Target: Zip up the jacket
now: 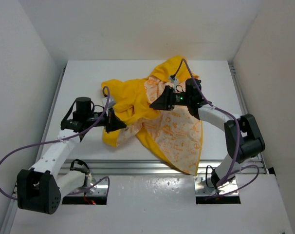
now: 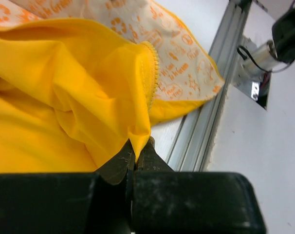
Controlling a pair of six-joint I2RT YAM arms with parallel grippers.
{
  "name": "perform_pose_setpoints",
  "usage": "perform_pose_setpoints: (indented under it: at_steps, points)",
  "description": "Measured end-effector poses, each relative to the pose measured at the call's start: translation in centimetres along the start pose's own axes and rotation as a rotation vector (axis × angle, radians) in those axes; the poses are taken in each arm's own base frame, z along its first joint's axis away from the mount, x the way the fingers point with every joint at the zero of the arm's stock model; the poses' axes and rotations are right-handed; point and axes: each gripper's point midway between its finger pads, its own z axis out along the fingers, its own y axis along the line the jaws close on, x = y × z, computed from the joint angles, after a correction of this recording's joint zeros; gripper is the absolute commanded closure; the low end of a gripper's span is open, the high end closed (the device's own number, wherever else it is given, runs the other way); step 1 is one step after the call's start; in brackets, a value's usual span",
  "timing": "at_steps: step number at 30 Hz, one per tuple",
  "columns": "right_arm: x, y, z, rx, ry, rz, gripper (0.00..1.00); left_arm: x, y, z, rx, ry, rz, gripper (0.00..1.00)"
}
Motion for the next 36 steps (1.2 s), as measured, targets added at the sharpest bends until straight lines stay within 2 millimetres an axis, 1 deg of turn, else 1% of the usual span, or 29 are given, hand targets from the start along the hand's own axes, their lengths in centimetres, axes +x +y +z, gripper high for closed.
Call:
perform_pose_setpoints:
  at_steps: [2,4,5,7,8,10,11,12,13,16,20,21,24,29,33,35,36]
  points:
    - [-0.4,1.4,0.8,-0.074,-0.028,0.172,0.43,-0.8,0.0,-0.2,-0.031,-0.038,0.000,1.00]
    - [-1.0,2.6,2.0,-0.146,-0.042,0.295,0.43,-1.9,0.2,-0.4,-0.068,-0.083,0.000,1.00]
    - [-1.0,3.2,2.6,-0.176,-0.034,0.351,0.43,-2.5,0.3,-0.6,-0.091,-0.104,0.002,1.00]
    - [-0.5,4.4,3.7,-0.220,-0.007,0.432,0.39,-3.6,0.6,-0.8,-0.132,-0.144,0.000,1.00]
    - [-0.5,5.2,4.2,-0.245,0.007,0.460,0.39,-4.1,0.7,-0.9,-0.153,-0.162,-0.005,1.00]
    - [-0.5,7.1,5.2,-0.297,0.033,0.485,0.36,-5.0,1.0,-1.0,-0.183,-0.194,-0.012,1.00]
    - [-0.5,8.1,5.4,-0.320,0.043,0.491,0.35,-5.3,1.1,-1.0,-0.194,-0.206,-0.018,1.00]
    - [-0.5,8.9,5.6,-0.340,0.053,0.492,0.30,-5.5,1.2,-1.0,-0.205,-0.215,-0.024,1.00]
    - [-0.5,9.8,5.7,-0.360,0.061,0.489,0.29,-5.7,1.3,-1.0,-0.215,-0.222,-0.031,1.00]
    - [-0.8,11.1,5.8,-0.393,0.067,0.487,0.28,-6.1,1.5,-1.1,-0.239,-0.240,-0.041,1.00]
    - [-0.9,11.3,5.9,-0.398,0.068,0.500,0.28,-6.5,1.5,-1.2,-0.256,-0.257,-0.046,1.00]
    - [-0.8,11.2,6.0,-0.396,0.072,0.502,0.30,-6.6,1.6,-1.2,-0.259,-0.260,-0.046,1.00]
    - [-0.3,10.8,6.5,-0.380,0.082,0.513,0.30,-6.9,1.4,-1.2,-0.255,-0.271,-0.049,1.00]
    - [0.2,9.6,7.0,-0.345,0.068,0.518,0.30,-7.3,1.1,-1.3,-0.246,-0.287,-0.061,1.00]
    - [0.5,8.2,7.7,-0.316,0.066,0.520,0.30,-7.4,0.8,-1.2,-0.236,-0.290,-0.065,1.00]
    - [0.4,7.7,8.2,-0.304,0.067,0.512,0.30,-7.4,0.5,-1.1,-0.227,-0.288,-0.066,1.00]
    - [0.3,7.6,8.4,-0.301,0.067,0.507,0.32,-7.4,0.4,-1.0,-0.224,-0.287,-0.067,1.00]
